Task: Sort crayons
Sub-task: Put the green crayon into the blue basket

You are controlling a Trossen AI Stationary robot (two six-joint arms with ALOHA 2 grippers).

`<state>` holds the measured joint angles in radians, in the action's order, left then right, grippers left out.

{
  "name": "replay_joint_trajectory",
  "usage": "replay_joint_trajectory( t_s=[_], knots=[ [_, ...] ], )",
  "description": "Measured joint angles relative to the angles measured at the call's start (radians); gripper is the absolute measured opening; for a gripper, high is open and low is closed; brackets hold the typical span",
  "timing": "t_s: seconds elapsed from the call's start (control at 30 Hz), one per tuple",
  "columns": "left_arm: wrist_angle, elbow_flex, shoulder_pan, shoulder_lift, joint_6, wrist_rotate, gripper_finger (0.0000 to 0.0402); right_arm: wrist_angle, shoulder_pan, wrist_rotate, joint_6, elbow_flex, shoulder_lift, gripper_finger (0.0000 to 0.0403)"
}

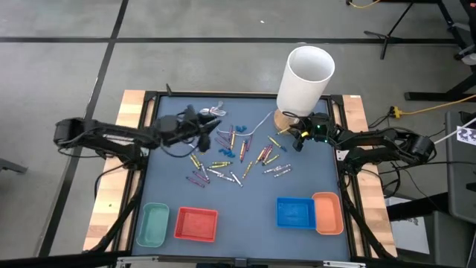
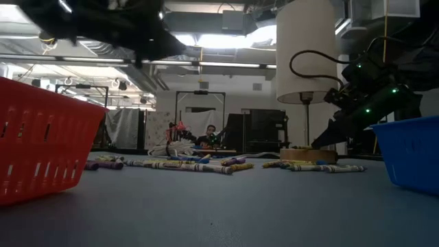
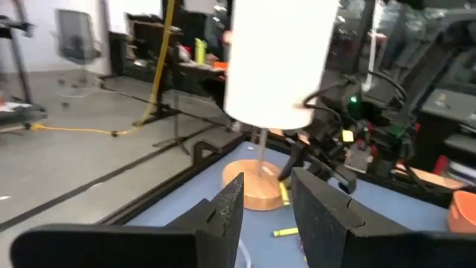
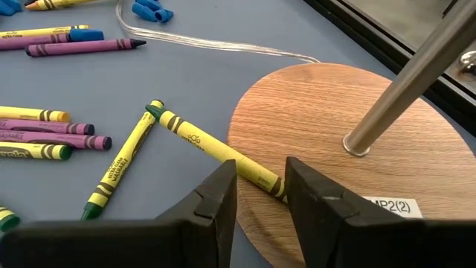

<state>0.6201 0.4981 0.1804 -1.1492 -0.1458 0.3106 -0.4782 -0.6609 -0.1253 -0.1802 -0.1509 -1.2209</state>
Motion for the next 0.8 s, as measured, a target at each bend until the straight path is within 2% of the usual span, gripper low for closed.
replay_joint_trajectory(
  t_s=[0.37, 0.8],
  knots=[
    [-0.002, 0.360, 0.058, -0.445, 0.001, -0.211, 0.0099, 0.000, 0.000, 0.000, 0.000, 0.000, 0.000, 0.0117],
    [-0.003, 0.694, 0.057, -0.840, 0.000, -0.227, 0.0099, 0.000, 0.000, 0.001, 0.000, 0.000, 0.000, 0.0117]
  ],
)
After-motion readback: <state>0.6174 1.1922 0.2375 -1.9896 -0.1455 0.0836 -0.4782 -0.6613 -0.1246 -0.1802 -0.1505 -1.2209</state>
